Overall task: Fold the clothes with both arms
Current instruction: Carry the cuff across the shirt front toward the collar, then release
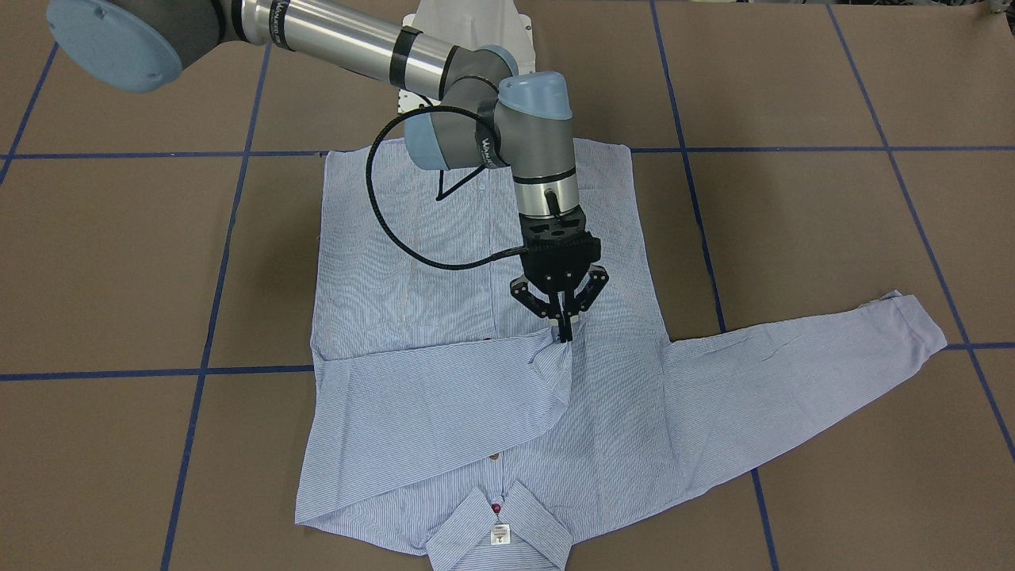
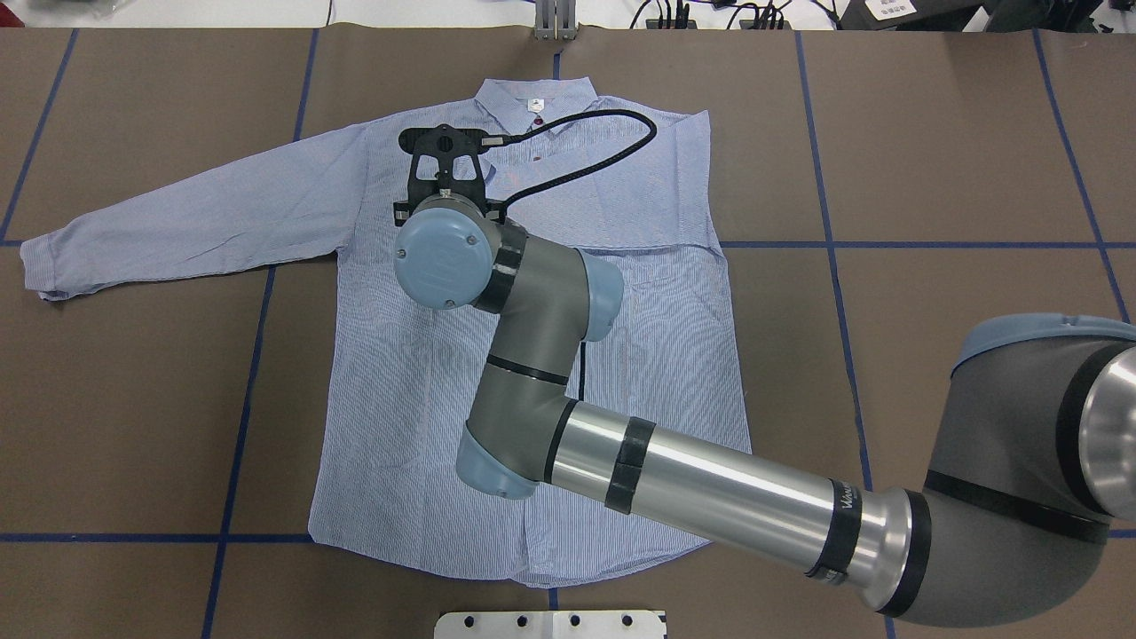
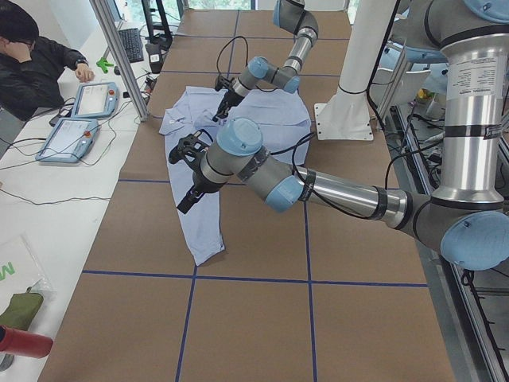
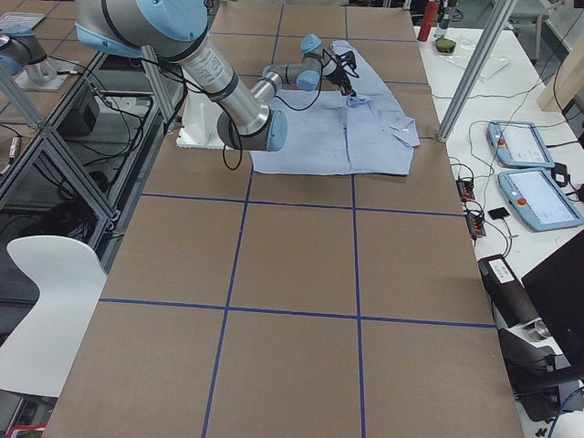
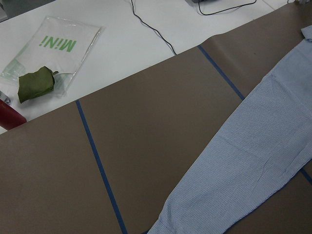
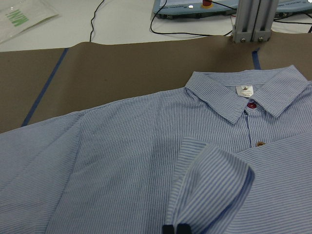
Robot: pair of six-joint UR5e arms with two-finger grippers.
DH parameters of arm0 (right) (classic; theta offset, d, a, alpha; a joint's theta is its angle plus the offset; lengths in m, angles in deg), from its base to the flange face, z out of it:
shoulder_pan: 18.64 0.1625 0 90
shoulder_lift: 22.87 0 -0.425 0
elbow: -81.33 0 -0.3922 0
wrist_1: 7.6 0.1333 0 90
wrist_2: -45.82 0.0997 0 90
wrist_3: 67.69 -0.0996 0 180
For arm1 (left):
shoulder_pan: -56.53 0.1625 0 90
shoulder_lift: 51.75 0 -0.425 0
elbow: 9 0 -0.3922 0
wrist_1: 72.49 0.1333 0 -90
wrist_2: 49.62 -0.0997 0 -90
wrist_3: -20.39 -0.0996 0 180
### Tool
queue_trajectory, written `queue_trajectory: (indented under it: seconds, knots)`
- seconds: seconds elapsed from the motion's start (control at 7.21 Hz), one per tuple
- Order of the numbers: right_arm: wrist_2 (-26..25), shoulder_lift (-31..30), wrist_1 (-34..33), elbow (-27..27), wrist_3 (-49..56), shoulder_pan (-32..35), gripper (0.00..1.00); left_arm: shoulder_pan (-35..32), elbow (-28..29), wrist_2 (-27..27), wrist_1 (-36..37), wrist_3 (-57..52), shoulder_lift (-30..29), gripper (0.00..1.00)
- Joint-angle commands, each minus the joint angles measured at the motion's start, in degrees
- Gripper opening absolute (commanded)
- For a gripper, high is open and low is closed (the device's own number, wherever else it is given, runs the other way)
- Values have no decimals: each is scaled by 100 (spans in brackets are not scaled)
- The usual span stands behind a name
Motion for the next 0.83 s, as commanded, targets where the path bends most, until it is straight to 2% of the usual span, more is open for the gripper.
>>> queue_trajectory:
  seconds: [0.0,0.28,0.42,0.55,0.69]
  knots:
    - [-6,587,-1508,-56,-216,-6,99,0,13,0,0,0,7,100]
    - [160,634,-1654,-47,-216,177,99,9,31,-9,-9,0,86,100]
    - [805,616,-1977,-4,-225,640,100,35,161,-35,-70,26,-1,100]
    - [1812,521,-2023,49,-138,1201,100,35,433,-26,-540,35,-10,100]
    - [2562,206,-2067,467,54,1685,100,53,827,-26,-1615,35,16,100]
